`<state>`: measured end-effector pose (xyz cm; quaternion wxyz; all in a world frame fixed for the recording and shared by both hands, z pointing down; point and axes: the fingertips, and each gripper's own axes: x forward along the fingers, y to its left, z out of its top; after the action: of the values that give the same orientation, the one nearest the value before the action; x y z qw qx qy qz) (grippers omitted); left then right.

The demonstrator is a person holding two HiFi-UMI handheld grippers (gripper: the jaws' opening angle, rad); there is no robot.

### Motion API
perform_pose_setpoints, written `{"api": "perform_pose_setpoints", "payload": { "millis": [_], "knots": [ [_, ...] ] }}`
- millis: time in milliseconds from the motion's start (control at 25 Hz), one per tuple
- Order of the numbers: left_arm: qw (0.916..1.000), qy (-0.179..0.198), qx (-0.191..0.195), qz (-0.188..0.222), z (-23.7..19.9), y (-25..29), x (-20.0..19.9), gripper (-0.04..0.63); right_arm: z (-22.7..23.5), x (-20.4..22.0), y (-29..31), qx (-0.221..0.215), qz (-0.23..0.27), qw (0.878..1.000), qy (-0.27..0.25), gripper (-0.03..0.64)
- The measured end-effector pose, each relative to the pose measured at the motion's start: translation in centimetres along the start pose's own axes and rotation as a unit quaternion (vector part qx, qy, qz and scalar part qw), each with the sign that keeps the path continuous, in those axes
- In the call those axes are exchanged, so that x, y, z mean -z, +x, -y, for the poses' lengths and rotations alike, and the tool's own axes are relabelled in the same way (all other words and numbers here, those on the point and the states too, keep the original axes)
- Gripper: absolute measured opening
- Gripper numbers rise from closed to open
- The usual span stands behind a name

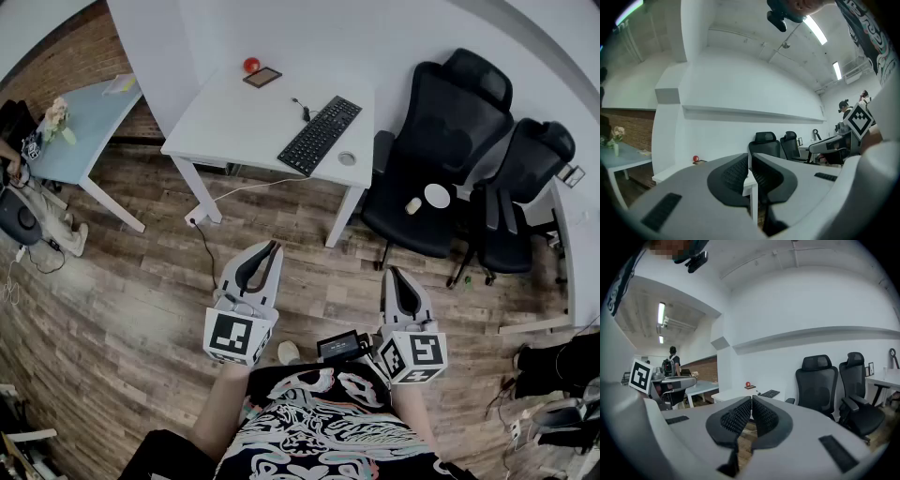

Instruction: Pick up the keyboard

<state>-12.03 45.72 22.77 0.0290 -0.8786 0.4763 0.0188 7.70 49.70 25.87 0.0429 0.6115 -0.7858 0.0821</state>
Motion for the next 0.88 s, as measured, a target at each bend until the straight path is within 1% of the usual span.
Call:
{"api": "perform_pose_setpoints", "payload": {
  "millis": [120,440,520,600,640,760,880],
  "knots": [
    [0.9994,0.011,0.005,-0.031,-0.4,-0.1,1.2,0.038,0.0,0.1,0.4,0.001,0.0,1.0,0.003,0.032],
    [0.9992,0.011,0.012,-0.035,-1.5,1.0,1.5,0.038,0.3,0.2,1.9,0.012,-0.003,1.0,0.007,0.032],
    [0.9991,0.014,0.014,-0.036,-1.5,1.4,1.3,0.038,0.4,-0.4,2.0,0.002,0.013,1.0,0.018,0.032],
    [0.9991,0.018,0.017,-0.035,-1.7,1.7,1.0,0.038,-0.2,-1.7,2.0,-0.023,0.049,0.998,0.029,0.033],
    [0.9991,0.02,0.019,-0.033,-1.9,1.8,1.0,0.038,-0.5,-2.2,2.0,-0.029,0.06,0.997,0.027,0.034],
    [0.9989,0.019,0.023,-0.035,-2.5,1.9,1.3,0.038,-1.1,-2.5,2.3,-0.027,0.066,0.997,0.017,0.034],
    [0.9988,0.013,0.027,-0.038,-2.6,2.0,2.2,0.038,-0.9,-2.0,2.5,-0.018,0.062,0.998,0.029,0.034]
  ]
}}
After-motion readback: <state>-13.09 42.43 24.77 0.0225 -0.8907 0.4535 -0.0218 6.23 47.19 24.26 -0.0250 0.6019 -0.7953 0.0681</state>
